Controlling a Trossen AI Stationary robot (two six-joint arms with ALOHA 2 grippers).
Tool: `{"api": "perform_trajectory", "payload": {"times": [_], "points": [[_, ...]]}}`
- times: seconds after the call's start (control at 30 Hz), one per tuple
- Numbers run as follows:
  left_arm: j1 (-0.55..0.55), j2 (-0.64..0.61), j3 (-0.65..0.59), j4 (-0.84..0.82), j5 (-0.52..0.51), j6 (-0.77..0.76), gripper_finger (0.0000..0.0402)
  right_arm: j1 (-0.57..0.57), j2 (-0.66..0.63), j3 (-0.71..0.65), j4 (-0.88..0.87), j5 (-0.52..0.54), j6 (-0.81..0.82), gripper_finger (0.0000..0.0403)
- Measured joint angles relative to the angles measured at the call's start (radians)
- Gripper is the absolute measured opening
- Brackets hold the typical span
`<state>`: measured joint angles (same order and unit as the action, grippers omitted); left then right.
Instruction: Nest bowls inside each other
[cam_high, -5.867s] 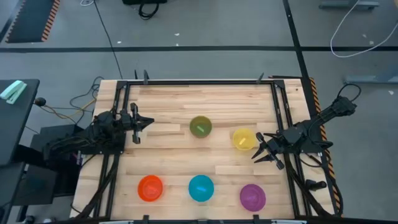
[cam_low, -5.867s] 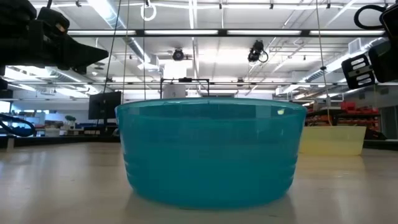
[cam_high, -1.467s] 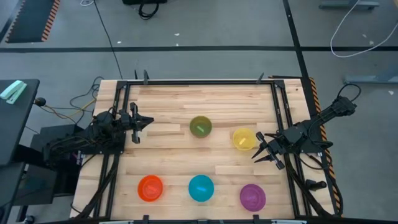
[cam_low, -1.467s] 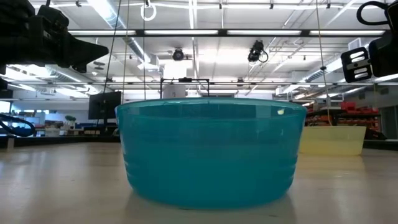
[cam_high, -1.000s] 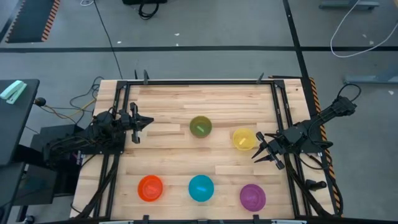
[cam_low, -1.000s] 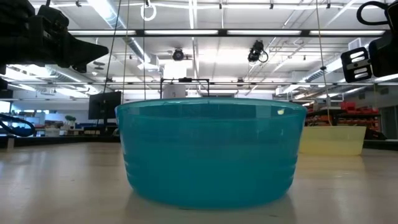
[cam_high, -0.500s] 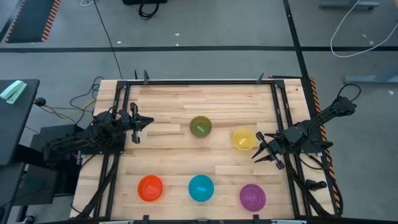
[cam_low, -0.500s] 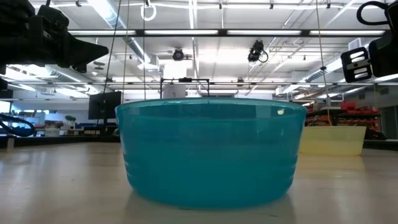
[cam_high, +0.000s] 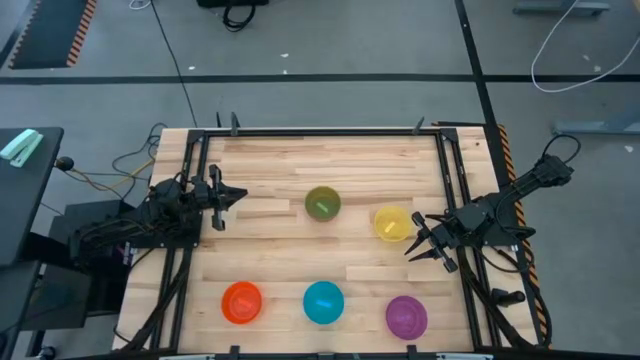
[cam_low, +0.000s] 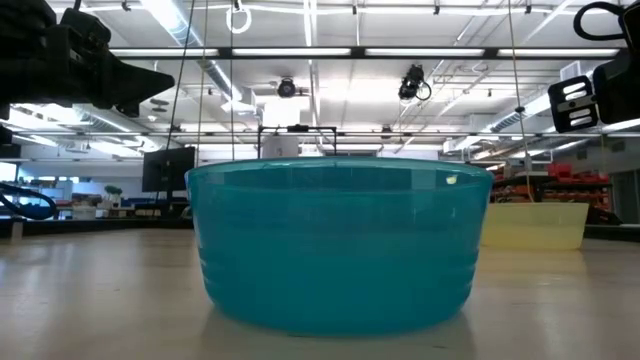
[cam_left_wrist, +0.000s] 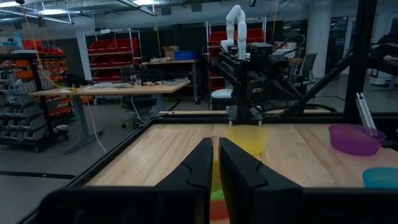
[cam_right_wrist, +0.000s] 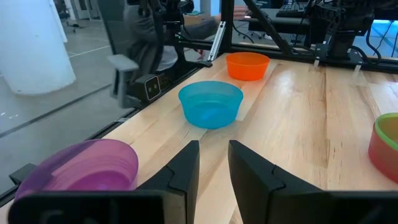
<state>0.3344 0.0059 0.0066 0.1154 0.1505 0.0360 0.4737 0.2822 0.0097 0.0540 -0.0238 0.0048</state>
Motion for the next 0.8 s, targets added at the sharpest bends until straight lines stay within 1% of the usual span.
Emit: {"api": "perform_trajectory", "payload": {"times": [0.13, 0.43, 0.8], "points": [[0.000, 0.000, 0.000, 0.000, 0.000, 0.000, 0.0038, 0.000, 0.000, 0.000, 0.000, 0.000, 0.000, 0.0094], [0.000, 0.000, 0.000, 0.000, 0.000, 0.000, 0.0028, 0.000, 0.000, 0.000, 0.000, 0.000, 0.000, 0.0094], [0.000, 0.000, 0.000, 0.000, 0.000, 0.000, 0.0040, 0.000, 0.000, 0.000, 0.000, 0.000, 0.000, 0.0094]]}}
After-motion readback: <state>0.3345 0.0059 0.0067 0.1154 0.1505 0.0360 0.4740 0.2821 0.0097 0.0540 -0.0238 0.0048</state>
